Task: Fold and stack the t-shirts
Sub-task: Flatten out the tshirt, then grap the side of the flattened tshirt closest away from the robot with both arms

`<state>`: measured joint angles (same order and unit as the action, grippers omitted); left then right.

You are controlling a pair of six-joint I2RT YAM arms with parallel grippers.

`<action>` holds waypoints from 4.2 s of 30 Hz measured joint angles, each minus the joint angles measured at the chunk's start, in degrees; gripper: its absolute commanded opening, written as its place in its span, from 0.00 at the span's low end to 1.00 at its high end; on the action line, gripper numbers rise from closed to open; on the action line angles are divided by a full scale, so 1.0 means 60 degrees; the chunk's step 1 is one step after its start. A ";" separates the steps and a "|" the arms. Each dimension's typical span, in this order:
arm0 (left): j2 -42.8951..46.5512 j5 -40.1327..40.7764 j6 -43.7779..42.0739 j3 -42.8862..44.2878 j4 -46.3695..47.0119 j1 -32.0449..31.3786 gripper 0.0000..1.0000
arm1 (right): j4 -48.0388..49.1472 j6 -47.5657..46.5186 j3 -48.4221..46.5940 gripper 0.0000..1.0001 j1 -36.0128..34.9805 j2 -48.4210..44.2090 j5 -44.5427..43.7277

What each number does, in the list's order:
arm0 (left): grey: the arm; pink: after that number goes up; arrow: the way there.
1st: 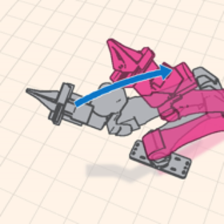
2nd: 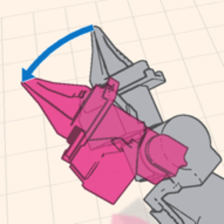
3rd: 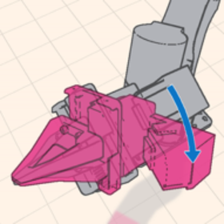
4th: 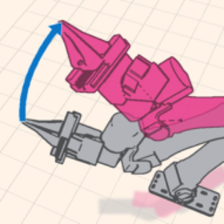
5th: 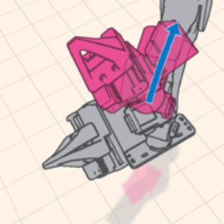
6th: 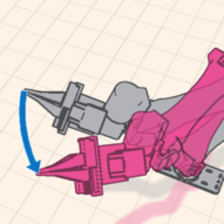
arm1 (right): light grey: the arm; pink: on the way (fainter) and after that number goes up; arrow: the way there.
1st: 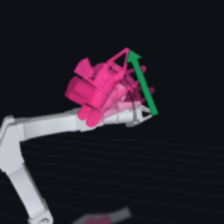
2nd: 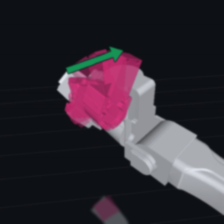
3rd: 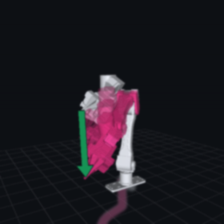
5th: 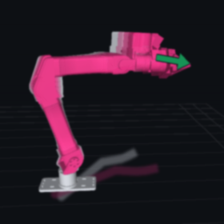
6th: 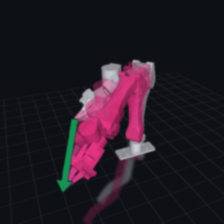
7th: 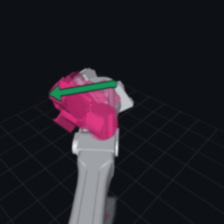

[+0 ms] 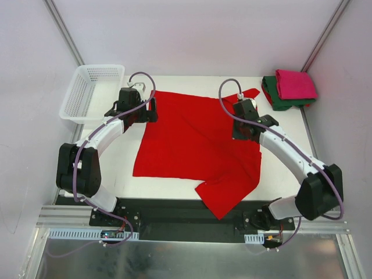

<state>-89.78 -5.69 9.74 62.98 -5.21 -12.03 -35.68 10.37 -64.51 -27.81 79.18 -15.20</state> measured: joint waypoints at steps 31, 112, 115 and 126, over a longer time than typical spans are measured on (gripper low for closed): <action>-0.0164 -0.0026 -0.0015 0.0000 -0.0004 0.0004 0.99 | -0.0572 -0.0900 -0.4972 0.01 0.2379 0.6728 0.0444; -0.3694 -0.1060 0.0076 0.3279 0.0029 0.0018 0.65 | 0.1246 -0.1563 -0.2583 0.18 0.2412 0.1588 0.3861; -0.4244 -0.1297 0.0255 0.3716 0.0033 0.0018 0.13 | 0.0980 -0.1512 -0.1829 0.22 0.2211 0.1180 0.3865; -0.5329 -0.1512 0.0546 0.4925 0.0018 0.0022 0.00 | 0.0576 -0.1483 -0.0984 0.59 0.1912 0.0062 0.3876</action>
<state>-121.75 -14.76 13.02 92.53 -5.10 -11.90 -32.23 1.48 -70.41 -16.34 79.55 8.05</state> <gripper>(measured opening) 0.003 0.441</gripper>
